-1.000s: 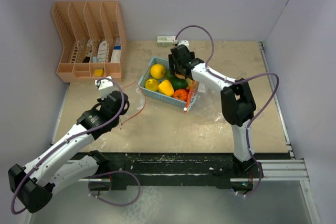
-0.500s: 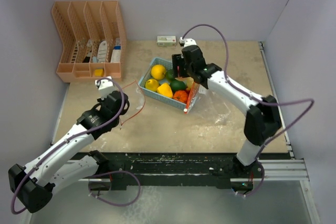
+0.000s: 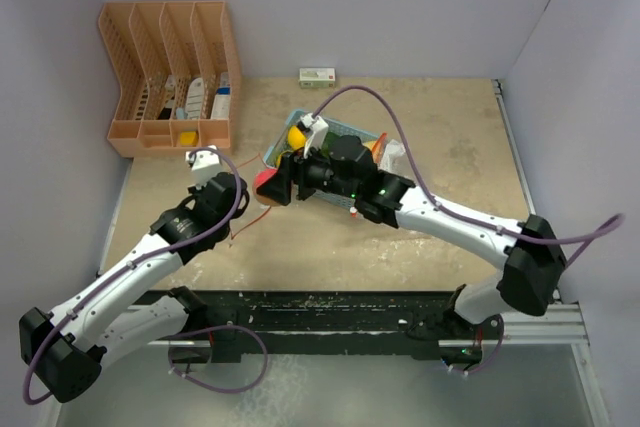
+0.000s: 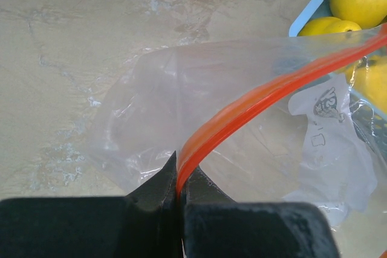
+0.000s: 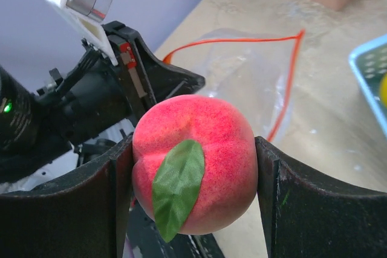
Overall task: Place the food in the zip-top bag and seal the zipper
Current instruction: Place the fake fruit in the zipper food storage bag, then pick up the fake fruit from the bin.
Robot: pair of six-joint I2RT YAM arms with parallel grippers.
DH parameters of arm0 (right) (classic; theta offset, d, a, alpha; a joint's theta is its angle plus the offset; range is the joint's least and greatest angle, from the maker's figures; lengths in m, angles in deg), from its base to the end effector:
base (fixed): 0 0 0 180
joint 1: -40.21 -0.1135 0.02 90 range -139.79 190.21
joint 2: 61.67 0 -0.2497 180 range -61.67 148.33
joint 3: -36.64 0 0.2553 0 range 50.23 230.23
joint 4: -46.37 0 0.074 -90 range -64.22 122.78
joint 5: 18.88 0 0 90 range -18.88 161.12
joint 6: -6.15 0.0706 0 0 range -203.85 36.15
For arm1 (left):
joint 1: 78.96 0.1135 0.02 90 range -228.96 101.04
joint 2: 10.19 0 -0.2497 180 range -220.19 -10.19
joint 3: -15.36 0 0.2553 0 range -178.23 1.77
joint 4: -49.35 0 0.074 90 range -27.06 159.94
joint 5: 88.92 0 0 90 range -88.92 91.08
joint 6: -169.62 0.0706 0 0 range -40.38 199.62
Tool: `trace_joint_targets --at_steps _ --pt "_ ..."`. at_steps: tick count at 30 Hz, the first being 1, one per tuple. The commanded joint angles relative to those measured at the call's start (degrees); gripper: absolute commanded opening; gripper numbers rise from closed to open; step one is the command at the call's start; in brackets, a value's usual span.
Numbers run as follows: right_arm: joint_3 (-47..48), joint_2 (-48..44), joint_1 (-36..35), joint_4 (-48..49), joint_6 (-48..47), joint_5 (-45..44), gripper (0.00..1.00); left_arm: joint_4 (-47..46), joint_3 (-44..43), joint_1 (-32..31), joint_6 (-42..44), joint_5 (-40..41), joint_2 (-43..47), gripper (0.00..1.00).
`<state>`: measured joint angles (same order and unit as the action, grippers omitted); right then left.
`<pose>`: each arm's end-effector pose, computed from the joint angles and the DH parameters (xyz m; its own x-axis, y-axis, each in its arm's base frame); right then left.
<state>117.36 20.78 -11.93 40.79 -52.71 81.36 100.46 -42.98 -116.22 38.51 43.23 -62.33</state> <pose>0.2262 0.3114 0.3351 -0.5246 0.1544 -0.8373 -0.7172 0.4497 0.5323 0.1959 -0.0895 0.2490 -0.4698 -0.2551 -0.8451 -0.3163 0.9424 -0.1087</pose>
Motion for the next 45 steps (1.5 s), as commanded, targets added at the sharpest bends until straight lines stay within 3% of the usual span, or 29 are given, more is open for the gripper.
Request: trace_joint_targets --at_steps 1,5,12,14,18,29,34,39,45 --pt "-0.58 4.04 -2.15 14.57 7.17 -0.29 0.38 -2.35 -1.18 0.17 0.54 -1.03 0.66 0.00" --pt "0.12 8.02 -2.90 18.84 9.74 -3.74 0.37 -2.33 -1.76 0.23 0.50 -2.45 1.46 0.00" --pt "3.25 13.36 -4.20 10.41 9.29 -16.64 0.37 0.55 -4.28 0.17 0.15 -4.12 5.38 0.00" --pt "5.11 14.29 -4.64 7.36 7.82 -18.23 0.50 1.11 -4.78 0.17 0.27 -3.94 6.90 0.00" --pt "8.90 14.64 -6.20 4.08 5.02 -19.65 0.99 0.39 -4.71 0.22 0.28 -4.28 7.79 0.00" --pt "6.12 5.51 -7.47 -4.58 4.30 -23.67 1.00 -0.45 -1.07 0.23 -0.98 -3.02 5.42 0.00" --pt "4.19 0.81 -7.26 -9.57 4.40 -33.07 0.99 -0.39 -0.50 0.17 -1.05 -2.68 5.68 0.00" --pt "7.28 2.50 -0.47 -17.63 4.48 -32.85 0.97 0.66 -1.28 0.19 -0.65 -2.00 6.35 0.00" --pt "11.43 10.85 7.96 -26.86 3.23 -32.80 0.98 1.80 -1.69 0.17 -0.56 -1.89 8.03 0.00"
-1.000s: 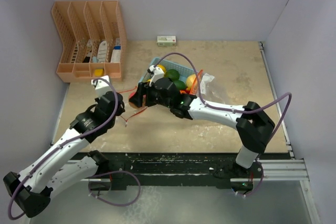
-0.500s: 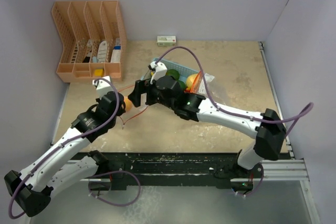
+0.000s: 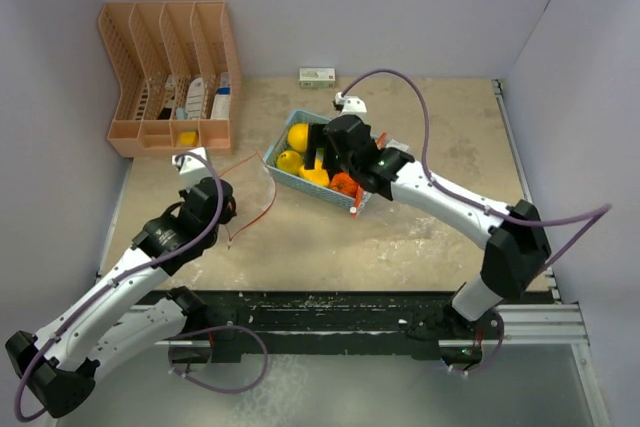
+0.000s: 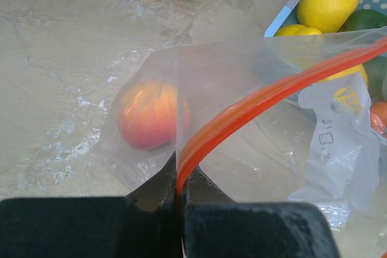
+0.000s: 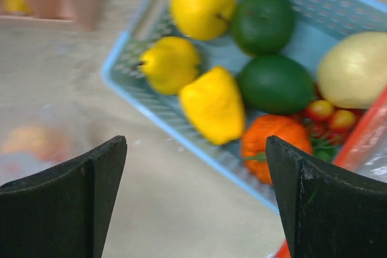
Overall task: Place the food in the zip-top bag and seal the zipper
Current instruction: Pick up the fake fruit from the bin.
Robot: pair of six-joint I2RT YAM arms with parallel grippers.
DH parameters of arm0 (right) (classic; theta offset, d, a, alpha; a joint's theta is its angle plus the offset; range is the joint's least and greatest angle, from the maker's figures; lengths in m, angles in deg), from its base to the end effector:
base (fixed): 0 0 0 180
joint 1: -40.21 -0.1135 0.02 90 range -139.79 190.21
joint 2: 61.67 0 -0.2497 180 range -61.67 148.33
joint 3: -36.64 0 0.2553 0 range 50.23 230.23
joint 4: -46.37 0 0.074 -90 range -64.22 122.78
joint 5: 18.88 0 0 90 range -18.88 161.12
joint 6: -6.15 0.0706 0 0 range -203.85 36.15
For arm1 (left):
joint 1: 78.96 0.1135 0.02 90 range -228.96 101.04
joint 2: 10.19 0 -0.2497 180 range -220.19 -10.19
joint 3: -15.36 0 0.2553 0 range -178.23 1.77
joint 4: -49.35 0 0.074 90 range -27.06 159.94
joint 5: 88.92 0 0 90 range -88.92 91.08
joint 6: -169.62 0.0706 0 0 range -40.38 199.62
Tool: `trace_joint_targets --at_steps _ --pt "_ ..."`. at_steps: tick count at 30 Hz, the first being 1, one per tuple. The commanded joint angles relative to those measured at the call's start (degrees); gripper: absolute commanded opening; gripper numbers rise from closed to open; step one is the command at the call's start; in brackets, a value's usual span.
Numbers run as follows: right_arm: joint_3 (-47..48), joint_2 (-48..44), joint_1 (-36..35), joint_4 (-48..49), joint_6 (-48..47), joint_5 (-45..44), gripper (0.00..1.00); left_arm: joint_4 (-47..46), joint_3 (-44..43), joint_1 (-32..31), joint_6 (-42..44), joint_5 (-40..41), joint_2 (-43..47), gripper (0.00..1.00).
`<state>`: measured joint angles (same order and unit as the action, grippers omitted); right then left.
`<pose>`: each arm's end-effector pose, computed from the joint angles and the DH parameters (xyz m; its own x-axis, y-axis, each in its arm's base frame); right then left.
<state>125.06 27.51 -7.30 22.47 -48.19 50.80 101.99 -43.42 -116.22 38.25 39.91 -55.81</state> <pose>0.2877 0.2778 0.3013 -0.5078 0.2550 -0.8229 -0.2243 0.8831 0.4121 0.1808 -0.0819 0.2681 -0.4369 -0.3145 -0.8427 -0.2696 0.9396 -0.2110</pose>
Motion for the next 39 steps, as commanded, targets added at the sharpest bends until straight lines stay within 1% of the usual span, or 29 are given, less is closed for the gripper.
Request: trace_joint_targets --at_steps 1,8,11,14,20,24,26,29,34,36,39 --pt "3.95 5.52 4.12 -9.28 -1.45 -2.03 0.99 0.40 -1.28 0.19 -0.30 1.32 1.85 0.00" --pt "2.89 12.66 6.66 -10.34 -1.41 0.55 1.00 0.74 -1.63 0.23 0.52 0.61 3.40 0.00" --pt "1.50 13.44 6.87 -11.68 -1.07 -0.43 1.00 1.59 -1.78 0.18 0.66 0.86 3.56 0.00" --pt "-0.41 13.14 7.01 -10.84 -1.66 -0.20 1.00 1.65 -1.59 0.17 0.67 0.93 4.25 0.00" --pt "0.70 18.10 7.36 -9.43 -2.50 0.23 1.00 2.25 -1.76 0.22 0.76 0.87 4.71 0.00" --pt "1.11 20.86 7.64 -7.75 -2.87 1.11 0.95 3.19 -2.00 0.21 0.84 1.23 5.53 0.00" --pt "1.28 21.36 7.71 -7.42 -2.74 1.41 0.90 3.57 -1.98 0.17 0.97 1.50 5.88 0.00" --pt "1.37 20.19 7.85 -7.84 -2.49 1.63 0.68 4.06 -2.30 0.21 1.13 1.68 6.08 0.00" --pt "1.89 14.39 7.80 -10.00 -2.63 0.49 0.40 4.72 -2.47 0.21 0.76 1.95 6.30 0.00" --pt "2.38 12.03 7.82 -11.15 -2.77 0.12 0.33 4.79 -2.48 0.17 0.61 1.97 6.38 0.00" --pt "3.24 7.90 7.85 -12.19 -3.20 0.46 0.30 5.05 -2.36 0.17 0.41 2.25 6.23 0.00"
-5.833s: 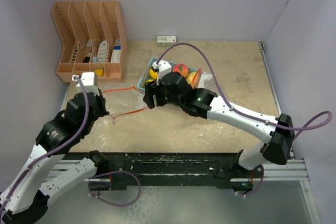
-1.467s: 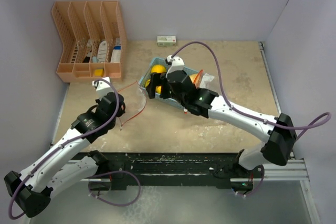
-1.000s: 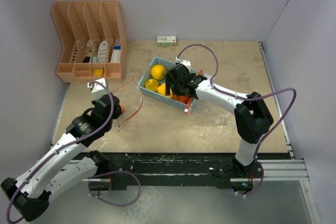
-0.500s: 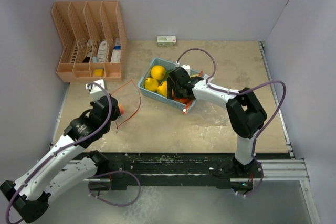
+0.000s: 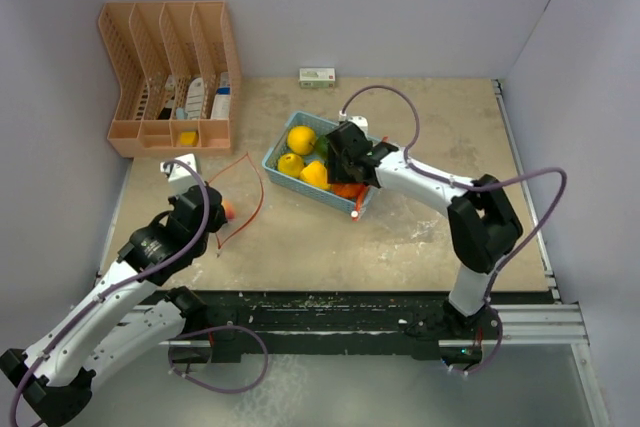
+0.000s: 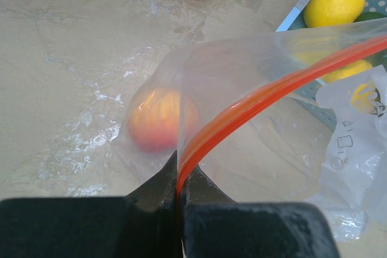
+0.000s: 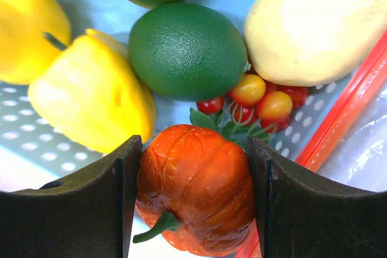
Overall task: Place the food in the zip-top bag and seal the zipper
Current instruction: Pick up the fake fruit from the bin.
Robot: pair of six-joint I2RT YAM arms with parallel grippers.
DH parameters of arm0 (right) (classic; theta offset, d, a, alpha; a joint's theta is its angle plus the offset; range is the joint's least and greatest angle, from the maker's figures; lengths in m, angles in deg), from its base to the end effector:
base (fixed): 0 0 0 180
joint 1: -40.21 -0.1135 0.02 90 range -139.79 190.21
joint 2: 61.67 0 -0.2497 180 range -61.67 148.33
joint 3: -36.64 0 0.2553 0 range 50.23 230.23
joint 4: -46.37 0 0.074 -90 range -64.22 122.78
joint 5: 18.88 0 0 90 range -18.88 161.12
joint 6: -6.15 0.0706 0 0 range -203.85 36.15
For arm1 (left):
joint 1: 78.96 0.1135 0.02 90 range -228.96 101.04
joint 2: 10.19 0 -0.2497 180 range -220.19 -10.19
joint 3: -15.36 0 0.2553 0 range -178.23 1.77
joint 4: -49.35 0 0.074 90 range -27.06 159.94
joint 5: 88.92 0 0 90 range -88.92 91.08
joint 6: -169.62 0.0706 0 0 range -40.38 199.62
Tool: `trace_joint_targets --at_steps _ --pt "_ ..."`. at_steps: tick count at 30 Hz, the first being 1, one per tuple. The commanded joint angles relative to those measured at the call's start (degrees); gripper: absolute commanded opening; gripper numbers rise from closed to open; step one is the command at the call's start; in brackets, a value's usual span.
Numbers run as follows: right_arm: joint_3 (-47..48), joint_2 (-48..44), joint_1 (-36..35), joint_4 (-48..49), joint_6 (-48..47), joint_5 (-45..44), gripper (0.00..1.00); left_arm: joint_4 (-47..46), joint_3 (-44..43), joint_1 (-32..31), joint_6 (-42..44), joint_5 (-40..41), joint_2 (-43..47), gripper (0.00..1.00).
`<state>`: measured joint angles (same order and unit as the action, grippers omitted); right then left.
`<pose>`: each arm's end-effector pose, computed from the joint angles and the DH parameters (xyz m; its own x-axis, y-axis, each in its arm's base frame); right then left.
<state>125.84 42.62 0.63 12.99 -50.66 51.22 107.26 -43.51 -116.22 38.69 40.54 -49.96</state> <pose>0.3400 0.2499 0.1839 -0.7156 0.0763 -0.6943 -0.0400 0.9879 0.1497 0.1620 -0.0669 0.2762 -0.4249 -0.3123 -0.8497 -0.2714 0.9394 -0.2096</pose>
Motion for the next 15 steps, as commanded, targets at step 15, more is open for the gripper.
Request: trace_joint_targets --at_steps 15 --pt "-3.71 -24.16 -9.17 28.58 0.33 31.79 0.25 -4.01 -1.31 0.17 0.29 1.24 -3.84 0.00"
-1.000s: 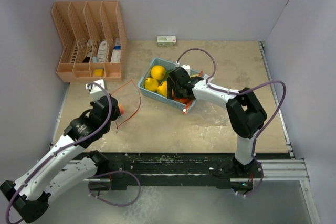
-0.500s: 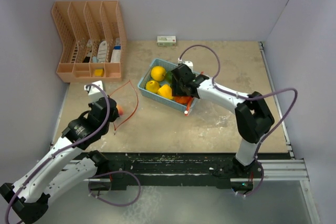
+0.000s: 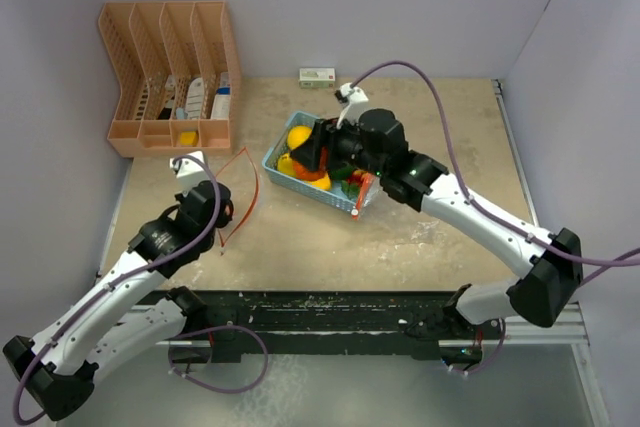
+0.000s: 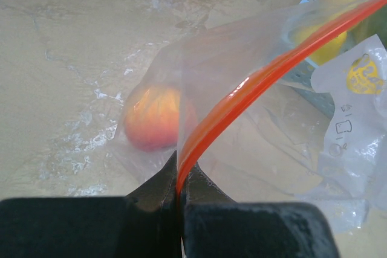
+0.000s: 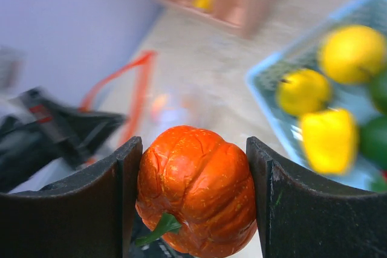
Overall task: Place the food in the zip-top bag and seal the zipper
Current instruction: Pick up the fake fruit from the bin, then place the fake fruit in the zipper food storage bag.
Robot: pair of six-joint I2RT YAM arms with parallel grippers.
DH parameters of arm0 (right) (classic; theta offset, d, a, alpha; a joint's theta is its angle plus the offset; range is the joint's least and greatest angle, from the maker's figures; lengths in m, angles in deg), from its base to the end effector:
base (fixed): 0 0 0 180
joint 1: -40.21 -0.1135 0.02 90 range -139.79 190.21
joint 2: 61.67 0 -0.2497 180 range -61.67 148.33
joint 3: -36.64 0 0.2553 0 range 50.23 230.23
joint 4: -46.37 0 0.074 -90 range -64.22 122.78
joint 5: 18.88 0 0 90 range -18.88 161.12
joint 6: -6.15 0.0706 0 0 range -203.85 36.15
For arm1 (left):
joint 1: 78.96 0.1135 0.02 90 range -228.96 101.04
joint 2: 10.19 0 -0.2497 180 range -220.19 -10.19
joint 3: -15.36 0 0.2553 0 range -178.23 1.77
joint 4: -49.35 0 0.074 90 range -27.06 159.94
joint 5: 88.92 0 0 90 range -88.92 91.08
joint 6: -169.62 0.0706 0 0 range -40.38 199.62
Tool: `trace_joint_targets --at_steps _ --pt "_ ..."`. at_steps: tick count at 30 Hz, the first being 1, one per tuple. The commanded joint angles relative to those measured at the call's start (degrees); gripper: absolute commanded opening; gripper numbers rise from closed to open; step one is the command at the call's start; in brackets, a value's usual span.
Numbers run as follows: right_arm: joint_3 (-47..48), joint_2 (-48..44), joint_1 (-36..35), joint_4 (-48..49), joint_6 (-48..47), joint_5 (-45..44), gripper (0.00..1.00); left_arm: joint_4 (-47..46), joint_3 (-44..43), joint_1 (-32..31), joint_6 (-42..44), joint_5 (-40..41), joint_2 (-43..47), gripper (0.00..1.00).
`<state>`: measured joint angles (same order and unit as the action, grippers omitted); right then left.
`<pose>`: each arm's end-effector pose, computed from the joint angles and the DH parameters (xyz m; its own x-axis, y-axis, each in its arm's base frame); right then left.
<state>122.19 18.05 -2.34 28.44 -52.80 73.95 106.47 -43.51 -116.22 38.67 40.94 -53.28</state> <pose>0.2707 0.2533 0.3548 -0.4990 0.2412 -0.8323 -0.5295 0.6755 0.5132 0.1703 -0.0727 0.2688 -0.4506 -0.2893 -0.8445 -0.2828 0.9436 -0.1723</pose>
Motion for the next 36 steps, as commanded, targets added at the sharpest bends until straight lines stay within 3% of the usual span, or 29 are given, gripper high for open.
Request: trace_joint_targets --at_steps 1,7,11,19,36 --pt "0.27 1.31 -7.98 15.61 3.30 9.11 0.25 -3.60 -1.30 0.17 0.42 0.76 -0.80 0.00" --pt "-0.20 8.27 -11.51 30.83 13.56 10.27 0.24 -3.17 -2.06 0.17 0.17 0.25 -0.71 0.00" --pt "1.68 12.72 -12.15 34.21 16.19 7.56 0.24 -2.43 -2.21 0.18 0.11 0.14 0.52 0.00" --pt "4.91 18.00 -12.38 34.76 18.69 1.34 0.22 -2.93 -1.05 0.17 -0.31 -1.71 2.04 0.00" --pt "2.48 13.13 -12.89 38.32 25.02 0.22 0.23 -3.98 1.45 0.18 -2.00 -1.22 0.12 0.00"
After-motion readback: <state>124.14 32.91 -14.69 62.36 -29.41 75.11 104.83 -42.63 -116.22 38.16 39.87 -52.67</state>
